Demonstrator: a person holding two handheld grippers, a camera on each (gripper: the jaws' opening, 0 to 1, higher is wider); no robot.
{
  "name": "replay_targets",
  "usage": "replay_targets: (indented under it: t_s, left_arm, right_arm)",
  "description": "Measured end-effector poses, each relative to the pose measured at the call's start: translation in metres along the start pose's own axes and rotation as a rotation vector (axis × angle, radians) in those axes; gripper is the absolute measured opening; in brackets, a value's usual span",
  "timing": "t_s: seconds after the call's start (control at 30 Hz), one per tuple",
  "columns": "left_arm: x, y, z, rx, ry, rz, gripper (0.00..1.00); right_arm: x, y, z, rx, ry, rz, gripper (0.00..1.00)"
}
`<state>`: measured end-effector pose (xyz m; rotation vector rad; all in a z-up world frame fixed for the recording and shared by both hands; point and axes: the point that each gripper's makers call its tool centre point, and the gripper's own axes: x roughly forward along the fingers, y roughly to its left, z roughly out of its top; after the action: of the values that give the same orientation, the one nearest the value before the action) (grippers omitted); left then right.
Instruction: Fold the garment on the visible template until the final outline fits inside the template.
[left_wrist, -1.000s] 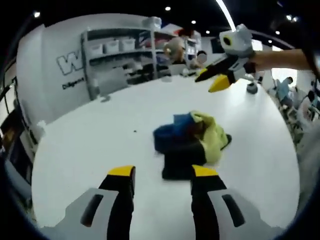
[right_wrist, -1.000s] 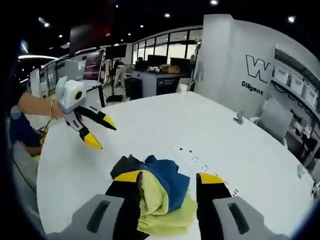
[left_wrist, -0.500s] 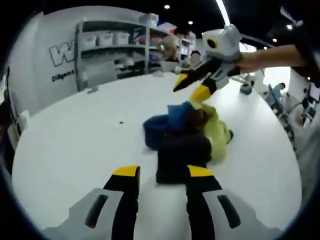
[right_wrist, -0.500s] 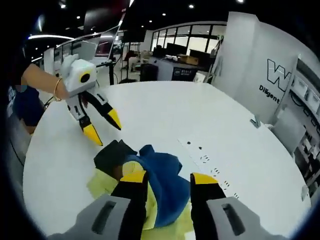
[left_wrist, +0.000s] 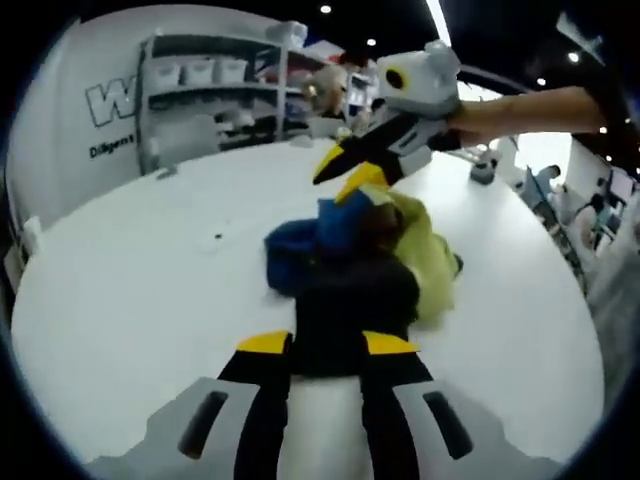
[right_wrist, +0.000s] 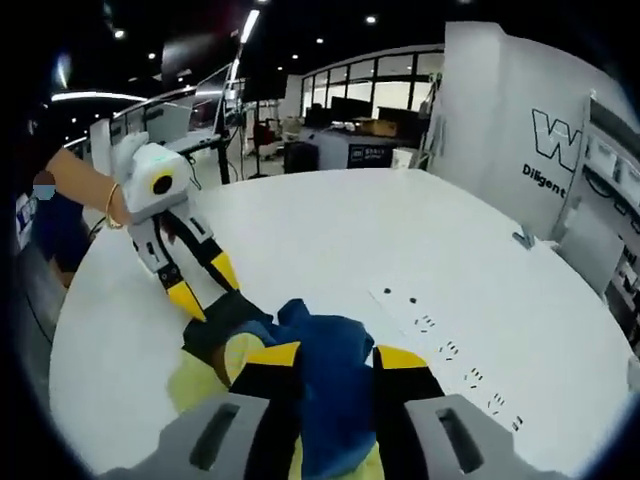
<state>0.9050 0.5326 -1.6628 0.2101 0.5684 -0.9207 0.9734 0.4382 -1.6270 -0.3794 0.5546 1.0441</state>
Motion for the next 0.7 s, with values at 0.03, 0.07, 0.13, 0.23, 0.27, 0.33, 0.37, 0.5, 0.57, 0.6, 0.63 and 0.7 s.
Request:
replay_targets:
  t_s: [0.03,0.07,0.13,0.23,0.27,0.33,0.37,0.5,0.57,0.6,0.63,0.7]
  left_arm:
    - [0.0,0.0,-0.001,0.002,0.003,-0.003,0.21]
    - [0.001,0.0,-0.001,0.002,0.004,-0.004,0.21]
    - [0.002,0.0,-0.005,-0.005,0.007,-0.009,0.2]
    - [0.003,0.0,-0.006,-0.007,0.013,-0.011,0.2]
    - [0.005,0.001,-0.008,-0.007,0.016,-0.012,0.2]
    - [0.005,0.001,-0.009,-0.007,0.019,-0.013,0.19]
    - [0.006,0.0,-0.012,-0.013,0.029,-0.012,0.18]
    - [0.006,-0.002,-0.012,-0.018,0.026,-0.016,0.17]
    - [0.005,-0.002,-0.012,-0.025,0.027,-0.016,0.14]
    - [0.005,0.0,-0.013,-0.021,0.037,0.001,0.11]
    - [0.004,0.001,-0.014,-0.017,0.042,0.011,0.08]
    - [0.004,0.001,-0.014,-0.005,0.05,0.015,0.04]
  right_arm:
    - [0.001,0.002,-0.002,-0.004,0.006,0.008,0.19]
    - [0.001,0.003,-0.004,-0.006,0.012,0.011,0.2]
    - [0.006,0.003,-0.009,-0.038,0.037,0.016,0.2]
    - [0.008,0.002,-0.01,-0.069,0.052,0.016,0.19]
    - [0.009,0.003,-0.011,-0.076,0.059,0.029,0.18]
    - [0.01,0.005,-0.009,-0.08,0.064,0.039,0.13]
    - [0.013,0.009,-0.012,-0.097,0.08,0.056,0.12]
    - [0.015,0.011,-0.016,-0.078,0.09,0.056,0.1]
    - [0.014,0.01,-0.017,-0.082,0.086,0.053,0.05]
    - [0.012,0.009,-0.016,-0.085,0.085,0.042,0.0]
    - [0.01,0.008,-0.015,-0.086,0.083,0.038,0.0]
    - [0.008,0.006,-0.016,-0.09,0.084,0.036,0.0]
